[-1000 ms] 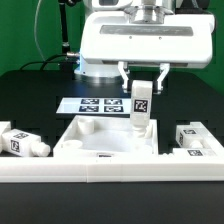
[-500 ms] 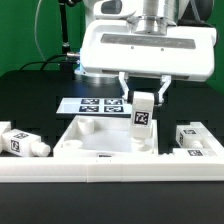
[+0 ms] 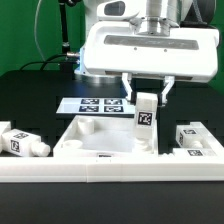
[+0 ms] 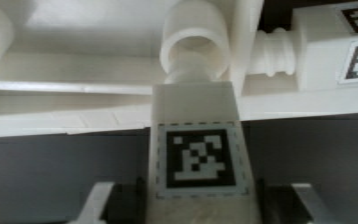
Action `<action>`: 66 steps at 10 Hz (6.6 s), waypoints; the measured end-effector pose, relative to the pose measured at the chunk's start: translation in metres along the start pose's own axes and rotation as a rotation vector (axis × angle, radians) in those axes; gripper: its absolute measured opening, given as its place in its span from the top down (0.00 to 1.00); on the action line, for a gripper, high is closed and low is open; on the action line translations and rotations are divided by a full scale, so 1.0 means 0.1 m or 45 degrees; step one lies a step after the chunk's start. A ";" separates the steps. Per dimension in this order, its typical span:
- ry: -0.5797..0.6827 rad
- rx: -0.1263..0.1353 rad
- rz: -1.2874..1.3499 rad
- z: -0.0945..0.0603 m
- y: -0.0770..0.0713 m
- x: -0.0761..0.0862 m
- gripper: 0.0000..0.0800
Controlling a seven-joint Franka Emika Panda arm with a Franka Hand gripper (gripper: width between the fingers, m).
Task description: Assemble one leg
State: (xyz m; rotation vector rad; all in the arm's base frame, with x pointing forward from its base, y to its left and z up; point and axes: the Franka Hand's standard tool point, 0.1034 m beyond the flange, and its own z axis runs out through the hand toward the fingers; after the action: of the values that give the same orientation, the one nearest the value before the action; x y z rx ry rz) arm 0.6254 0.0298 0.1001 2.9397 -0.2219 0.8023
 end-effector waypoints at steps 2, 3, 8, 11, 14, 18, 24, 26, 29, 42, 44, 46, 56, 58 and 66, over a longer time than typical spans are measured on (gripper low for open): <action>0.001 0.000 0.000 0.00 0.00 0.00 0.64; 0.002 0.000 0.001 0.00 0.00 -0.01 0.64; 0.000 0.006 0.007 -0.02 -0.05 -0.03 0.64; -0.011 -0.002 -0.001 0.02 -0.02 -0.09 0.64; -0.018 -0.005 -0.009 0.06 -0.03 -0.14 0.64; -0.010 -0.015 -0.013 0.11 0.00 -0.19 0.64; -0.053 -0.013 -0.018 0.00 0.07 -0.05 0.22; -0.081 -0.009 -0.018 -0.03 0.10 0.01 0.20; -0.348 -0.012 -0.007 0.00 0.12 -0.08 0.19; -0.622 -0.016 -0.009 0.10 0.04 -0.04 0.43; -0.621 -0.016 -0.008 0.10 0.04 -0.04 0.64; -0.620 -0.028 0.059 0.10 0.04 -0.05 0.64; -0.560 -0.313 1.425 0.10 0.01 -0.08 0.64; -0.561 -0.305 1.386 0.10 0.01 -0.08 0.55; -0.583 -0.118 0.495 0.11 0.00 -0.06 0.19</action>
Offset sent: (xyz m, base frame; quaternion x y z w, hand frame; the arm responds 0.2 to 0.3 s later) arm -0.0106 0.0035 -0.0017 0.0019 -0.0037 0.0105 0.9999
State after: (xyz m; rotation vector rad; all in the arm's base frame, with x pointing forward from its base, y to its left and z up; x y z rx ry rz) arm 0.6254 0.0290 0.0875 2.9823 -0.8539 0.1202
